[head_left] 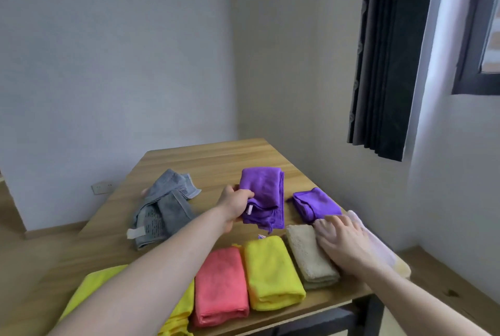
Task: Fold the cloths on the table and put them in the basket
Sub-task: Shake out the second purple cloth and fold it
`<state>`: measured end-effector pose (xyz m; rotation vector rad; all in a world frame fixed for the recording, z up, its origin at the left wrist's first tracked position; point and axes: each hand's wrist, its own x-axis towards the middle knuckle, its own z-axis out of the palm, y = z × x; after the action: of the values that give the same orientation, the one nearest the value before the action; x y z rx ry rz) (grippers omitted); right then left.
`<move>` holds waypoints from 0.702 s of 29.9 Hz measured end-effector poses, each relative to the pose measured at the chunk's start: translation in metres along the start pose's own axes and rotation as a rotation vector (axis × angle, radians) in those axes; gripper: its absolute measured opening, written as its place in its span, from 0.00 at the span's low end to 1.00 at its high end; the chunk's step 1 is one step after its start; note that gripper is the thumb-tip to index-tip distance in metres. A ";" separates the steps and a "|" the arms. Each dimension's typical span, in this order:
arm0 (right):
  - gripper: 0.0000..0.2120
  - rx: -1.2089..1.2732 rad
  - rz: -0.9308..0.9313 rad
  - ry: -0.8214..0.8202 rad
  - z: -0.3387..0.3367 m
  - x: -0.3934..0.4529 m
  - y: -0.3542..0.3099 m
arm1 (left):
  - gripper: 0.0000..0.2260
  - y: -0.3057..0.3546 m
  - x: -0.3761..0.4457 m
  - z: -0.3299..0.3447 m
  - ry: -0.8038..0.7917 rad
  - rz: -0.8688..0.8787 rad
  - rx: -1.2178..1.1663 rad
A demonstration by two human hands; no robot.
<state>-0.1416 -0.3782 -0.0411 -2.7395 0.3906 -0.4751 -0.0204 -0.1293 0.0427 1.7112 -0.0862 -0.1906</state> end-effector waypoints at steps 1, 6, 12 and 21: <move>0.19 0.002 -0.010 0.030 0.007 -0.005 0.004 | 0.14 -0.002 0.007 0.008 0.007 -0.008 -0.020; 0.19 -0.061 -0.032 0.062 0.016 -0.002 0.011 | 0.15 -0.008 0.036 0.038 0.012 -0.051 -0.130; 0.20 -0.064 -0.015 0.070 0.023 0.000 0.012 | 0.20 -0.019 0.065 0.050 0.052 -0.089 -0.133; 0.17 -0.016 0.010 0.066 0.022 0.001 0.013 | 0.15 0.001 0.073 0.043 0.120 0.159 0.465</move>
<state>-0.1354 -0.3840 -0.0646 -2.7410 0.4263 -0.5628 0.0442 -0.1835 0.0317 2.1635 -0.1882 0.0570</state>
